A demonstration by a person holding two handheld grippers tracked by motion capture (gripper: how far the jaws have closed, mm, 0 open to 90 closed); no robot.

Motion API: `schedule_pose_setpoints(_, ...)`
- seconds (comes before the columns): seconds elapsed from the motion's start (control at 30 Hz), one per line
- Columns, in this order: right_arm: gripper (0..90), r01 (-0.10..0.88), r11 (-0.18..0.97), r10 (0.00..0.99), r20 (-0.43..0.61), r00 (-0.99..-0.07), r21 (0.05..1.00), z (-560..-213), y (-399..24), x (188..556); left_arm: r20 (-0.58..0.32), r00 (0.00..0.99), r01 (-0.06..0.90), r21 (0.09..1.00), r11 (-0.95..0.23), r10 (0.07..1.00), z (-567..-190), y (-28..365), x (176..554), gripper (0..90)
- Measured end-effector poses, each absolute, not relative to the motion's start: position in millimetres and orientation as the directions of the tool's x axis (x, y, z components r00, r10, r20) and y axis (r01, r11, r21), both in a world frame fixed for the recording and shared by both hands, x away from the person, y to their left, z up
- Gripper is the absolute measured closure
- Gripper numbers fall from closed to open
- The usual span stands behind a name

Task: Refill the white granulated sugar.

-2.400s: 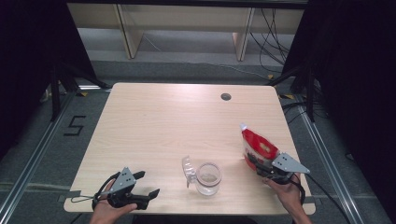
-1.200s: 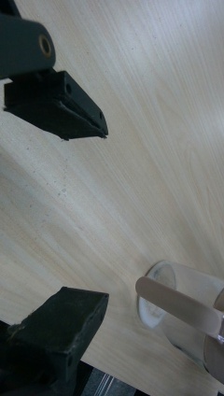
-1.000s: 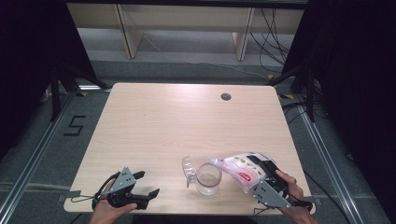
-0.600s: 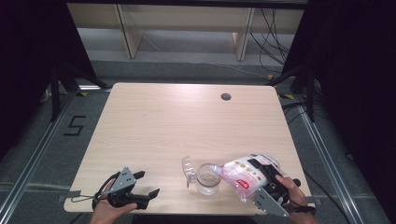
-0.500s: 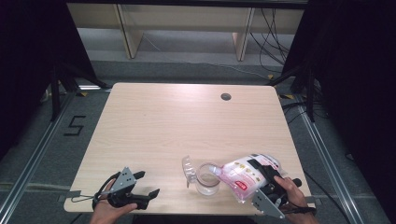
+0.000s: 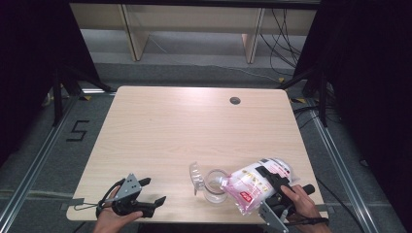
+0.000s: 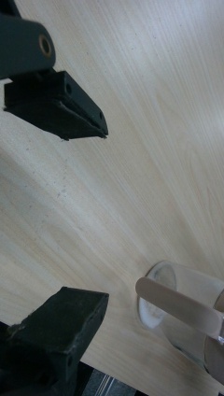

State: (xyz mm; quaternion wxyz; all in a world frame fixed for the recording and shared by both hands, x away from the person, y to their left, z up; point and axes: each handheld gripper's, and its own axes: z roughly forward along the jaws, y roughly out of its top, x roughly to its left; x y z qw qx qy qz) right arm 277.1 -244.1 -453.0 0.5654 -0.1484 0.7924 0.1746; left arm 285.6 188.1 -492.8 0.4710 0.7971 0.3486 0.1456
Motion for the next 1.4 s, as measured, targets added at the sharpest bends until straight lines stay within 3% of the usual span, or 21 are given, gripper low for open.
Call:
schedule_pose_setpoints(0.13,51.5,-0.432,0.898,-0.063,-0.951,-0.304,0.079,-453.1,-243.2,276.4,-0.091,0.718,0.414,0.853,-0.318,0.69,-493.1,187.9,286.0,16.3)
schedule_pose_setpoints(0.17,51.5,-0.401,0.91,-0.032,-0.944,-0.327,0.108,-456.9,-243.8,274.4,-0.093,0.718,0.416,0.852,-0.318,0.689,-493.2,187.9,286.2,16.3)
schedule_pose_setpoints(0.2,51.5,-0.427,0.903,-0.089,-0.952,-0.293,0.047,-452.9,-242.1,275.5,-0.098,0.716,0.416,0.855,-0.309,0.691,-493.7,187.3,286.1,16.3)
schedule_pose_setpoints(0.37,51.6,-0.427,0.904,-0.103,-0.955,-0.276,0.026,-451.1,-242.0,274.9,-0.096,0.715,0.415,0.855,-0.31,0.693,-493.6,187.3,286.2,16.3)
schedule_pose_setpoints(0.47,51.6,-0.406,0.912,-0.073,-0.951,-0.3,0.058,-453.6,-243.0,273.6,-0.098,0.712,0.418,0.854,-0.308,0.695,-493.6,187.4,286.2,16.3)
schedule_pose_setpoints(1.4,52.0,-0.412,0.9,-0.245,-0.947,-0.208,-0.142,-449.4,-234.0,273.4,-0.067,0.721,0.402,0.851,-0.338,0.689,-493.3,189.4,288.0,16.3)
